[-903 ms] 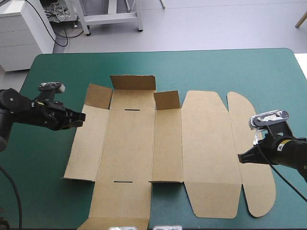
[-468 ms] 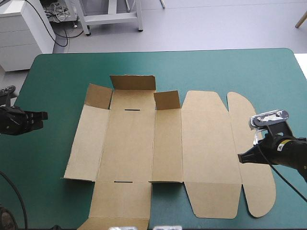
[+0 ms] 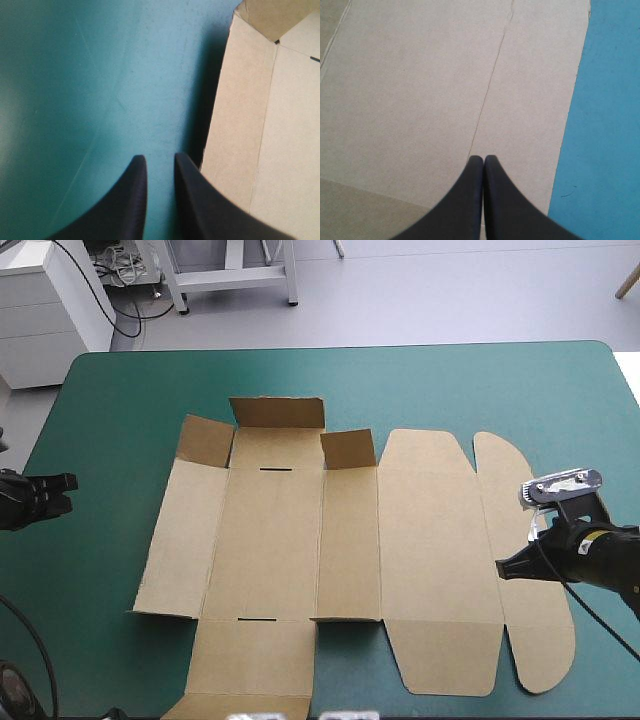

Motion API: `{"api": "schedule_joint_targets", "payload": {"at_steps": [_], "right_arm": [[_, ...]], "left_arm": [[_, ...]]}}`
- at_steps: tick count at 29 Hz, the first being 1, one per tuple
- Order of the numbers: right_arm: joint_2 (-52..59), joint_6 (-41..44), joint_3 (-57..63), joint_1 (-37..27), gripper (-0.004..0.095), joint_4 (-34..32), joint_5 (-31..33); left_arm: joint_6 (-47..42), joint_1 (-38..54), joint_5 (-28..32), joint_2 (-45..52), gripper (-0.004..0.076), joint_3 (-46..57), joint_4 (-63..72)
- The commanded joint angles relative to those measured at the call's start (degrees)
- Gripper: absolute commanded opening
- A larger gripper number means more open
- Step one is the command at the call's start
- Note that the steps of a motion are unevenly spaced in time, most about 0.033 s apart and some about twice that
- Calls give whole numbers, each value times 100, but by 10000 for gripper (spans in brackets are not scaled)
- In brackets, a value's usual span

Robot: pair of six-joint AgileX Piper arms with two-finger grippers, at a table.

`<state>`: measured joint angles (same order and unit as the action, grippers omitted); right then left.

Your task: Fold the box

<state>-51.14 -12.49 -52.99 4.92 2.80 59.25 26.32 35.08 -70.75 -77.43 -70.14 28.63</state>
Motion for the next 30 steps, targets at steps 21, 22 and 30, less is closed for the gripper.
{"api": "schedule_joint_targets", "payload": {"at_steps": [21, 22, 30], "right_arm": [[65, -38, -135, -47, -16, 1, -217], [65, -38, -135, -47, -16, 1, -217], [65, -38, -135, -47, -16, 1, -217]], "left_arm": [[775, -29, -271, -1055, 715, 1028, 1304], [858, -29, -271, -1055, 715, 1111, 1294], [1259, -494, -14, -1055, 715, 1429, 1395]]}}
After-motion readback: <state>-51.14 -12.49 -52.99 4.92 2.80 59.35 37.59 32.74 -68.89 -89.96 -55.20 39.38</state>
